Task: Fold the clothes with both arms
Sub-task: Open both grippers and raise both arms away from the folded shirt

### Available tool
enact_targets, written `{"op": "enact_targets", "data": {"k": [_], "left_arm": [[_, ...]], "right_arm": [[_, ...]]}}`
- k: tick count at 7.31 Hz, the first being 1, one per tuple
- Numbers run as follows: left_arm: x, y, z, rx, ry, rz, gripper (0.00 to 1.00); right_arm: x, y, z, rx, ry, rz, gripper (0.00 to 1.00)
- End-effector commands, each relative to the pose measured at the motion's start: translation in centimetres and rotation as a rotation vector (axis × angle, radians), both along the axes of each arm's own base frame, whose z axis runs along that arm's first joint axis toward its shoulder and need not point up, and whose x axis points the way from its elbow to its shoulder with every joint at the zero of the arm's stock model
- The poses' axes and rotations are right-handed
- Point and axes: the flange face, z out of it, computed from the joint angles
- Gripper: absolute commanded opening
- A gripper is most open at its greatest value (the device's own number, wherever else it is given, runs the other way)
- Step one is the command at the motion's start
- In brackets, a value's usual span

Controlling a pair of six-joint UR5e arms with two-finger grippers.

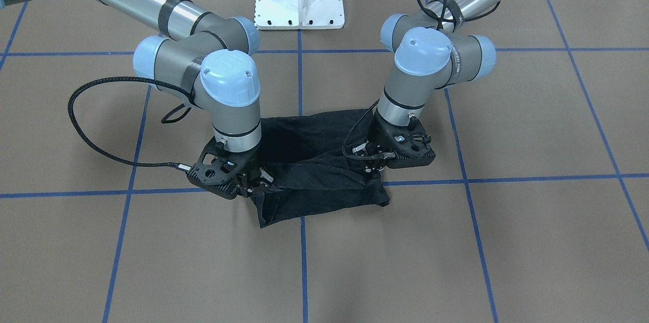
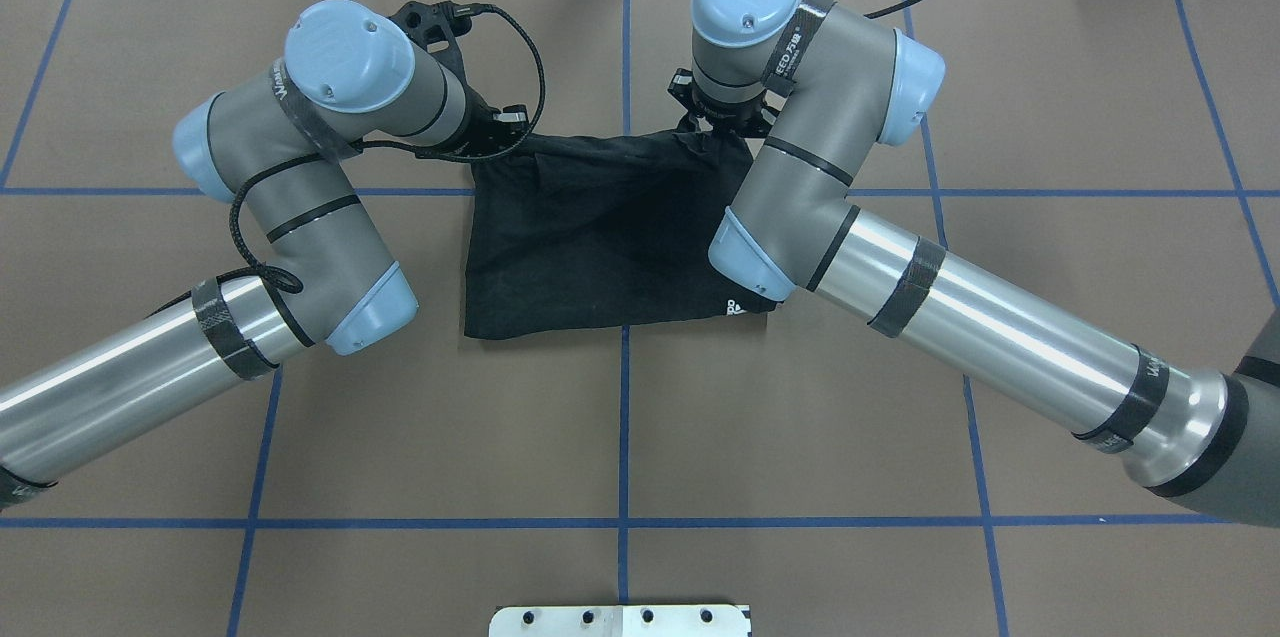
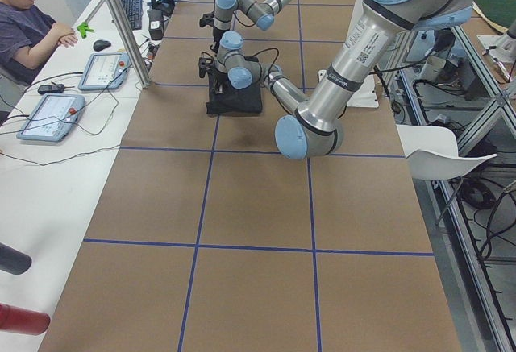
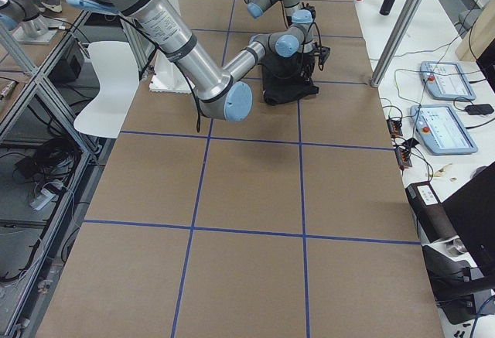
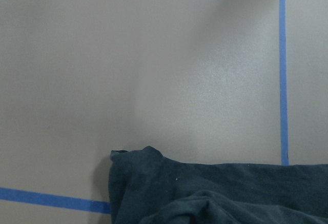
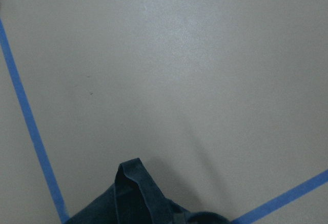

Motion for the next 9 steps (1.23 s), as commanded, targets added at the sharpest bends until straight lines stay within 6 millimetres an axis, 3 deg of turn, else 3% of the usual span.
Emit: {"op": "enact_targets", "data": {"k": [1,3,5,6,7,8,9], "left_arm": [[0.0,-0.1,-0.2,0.024,0.005,0.003,0.99],[-0.9,-0.1,-1.3,0.114,-0.01,0.054,1.0],[-2.1,0.7,-2.6,0.142,0.01,0.081,1.0],[-4.1,1.2,-2.5,0.178,0.009,0.133,1.0],[-7.2,2.6,-0.6,0.24,-0.04,0.181,1.0],[-10.9,3.1,1.1,0.296,-0.116,0.238,1.0],[-15.1,2.4,2.2,0.333,-0.191,0.3,1.0]], "right_arm": [[-0.3,-0.4,0.5,-0.001,0.004,0.004,0.99],[1.3,-1.5,0.2,-0.003,-0.014,-0.019,1.0],[5.0,-3.6,0.2,-0.009,-0.058,-0.134,1.0],[6.2,-4.2,1.3,0.019,-0.042,-0.178,1.0],[8.5,-4.6,3.4,0.038,0.003,-0.24,1.0],[13.0,-4.5,5.9,0.054,0.024,-0.314,1.0],[19.0,-3.9,9.7,0.088,0.027,-0.388,1.0]]}}
